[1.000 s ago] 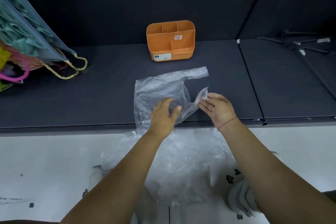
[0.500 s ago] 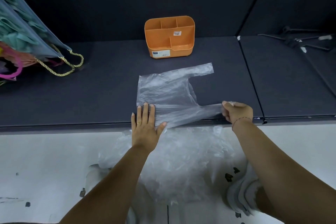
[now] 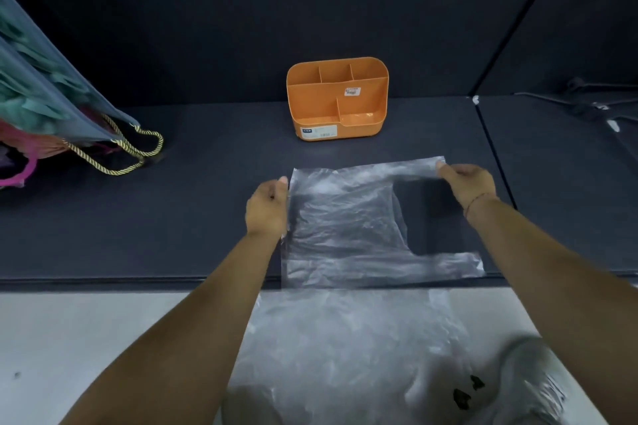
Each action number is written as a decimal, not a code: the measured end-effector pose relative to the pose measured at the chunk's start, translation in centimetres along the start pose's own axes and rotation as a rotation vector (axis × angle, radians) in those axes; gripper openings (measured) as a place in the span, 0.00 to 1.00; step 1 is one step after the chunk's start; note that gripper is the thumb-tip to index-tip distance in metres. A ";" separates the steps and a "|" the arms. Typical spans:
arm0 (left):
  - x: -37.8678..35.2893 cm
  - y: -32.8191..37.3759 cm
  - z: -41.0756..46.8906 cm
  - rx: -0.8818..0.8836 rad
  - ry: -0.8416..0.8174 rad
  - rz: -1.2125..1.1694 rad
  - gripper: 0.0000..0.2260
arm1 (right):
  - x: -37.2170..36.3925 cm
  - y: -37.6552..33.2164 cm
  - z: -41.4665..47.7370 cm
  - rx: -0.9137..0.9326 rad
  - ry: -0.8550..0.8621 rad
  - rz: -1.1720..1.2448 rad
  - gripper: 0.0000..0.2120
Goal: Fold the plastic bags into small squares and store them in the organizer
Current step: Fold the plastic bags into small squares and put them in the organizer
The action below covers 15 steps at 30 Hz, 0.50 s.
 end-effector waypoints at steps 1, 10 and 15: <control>-0.2 1.0 0.9 0.041 -0.039 -0.050 0.17 | -0.4 -0.3 0.6 -0.008 -0.023 -0.002 0.21; -1.7 2.5 3.6 0.113 -0.018 -0.123 0.09 | -0.1 0.0 3.3 -0.069 0.037 0.094 0.08; -1.2 2.0 3.1 0.103 0.023 -0.196 0.07 | 0.5 -0.1 3.5 -0.046 0.019 0.075 0.11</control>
Point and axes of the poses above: each hand's wrist, its own z-axis towards the middle knuckle, its own x-axis out of the back of the hand, y = z × x, the point moved 5 cm from there along z, towards the middle knuckle, and after that the axes turned 14 degrees about z, right-handed, at the moved point
